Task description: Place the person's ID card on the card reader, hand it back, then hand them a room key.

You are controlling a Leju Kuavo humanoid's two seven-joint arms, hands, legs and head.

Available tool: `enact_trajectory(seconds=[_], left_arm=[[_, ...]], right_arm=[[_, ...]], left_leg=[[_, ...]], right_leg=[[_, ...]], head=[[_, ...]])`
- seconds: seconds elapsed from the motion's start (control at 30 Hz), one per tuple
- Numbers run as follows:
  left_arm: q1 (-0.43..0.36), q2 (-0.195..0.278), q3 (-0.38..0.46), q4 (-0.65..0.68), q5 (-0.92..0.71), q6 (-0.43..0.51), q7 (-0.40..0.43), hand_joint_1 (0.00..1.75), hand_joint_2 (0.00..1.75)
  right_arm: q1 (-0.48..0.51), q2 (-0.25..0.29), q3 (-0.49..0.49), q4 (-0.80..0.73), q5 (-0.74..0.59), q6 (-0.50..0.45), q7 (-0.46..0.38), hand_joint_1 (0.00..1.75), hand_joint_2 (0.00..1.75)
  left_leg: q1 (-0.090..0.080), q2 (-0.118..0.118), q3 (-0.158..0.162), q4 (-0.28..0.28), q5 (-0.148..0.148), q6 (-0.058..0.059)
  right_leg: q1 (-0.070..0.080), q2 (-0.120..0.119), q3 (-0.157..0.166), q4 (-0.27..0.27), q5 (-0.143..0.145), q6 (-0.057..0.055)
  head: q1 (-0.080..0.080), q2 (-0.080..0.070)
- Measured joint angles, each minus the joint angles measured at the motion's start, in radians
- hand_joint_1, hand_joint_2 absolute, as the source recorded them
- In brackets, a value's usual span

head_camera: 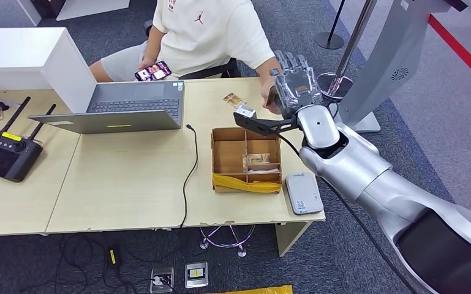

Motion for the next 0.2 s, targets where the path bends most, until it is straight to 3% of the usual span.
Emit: enact_trajectory(seconds=[0.2], left_arm=[[0.001,0.0,0.0,0.0,0.0,0.0,0.0,0.0,0.0]], right_arm=[[0.0,0.002,0.02,0.015,0.028,-0.046,0.019,0.0,1.75]], left_leg=[[0.0,0.0,0.0,0.0,0.0,0.0]], right_leg=[[0.0,0.0,0.0,0.0,0.0,0.0]], head=[[0.0,0.0]])
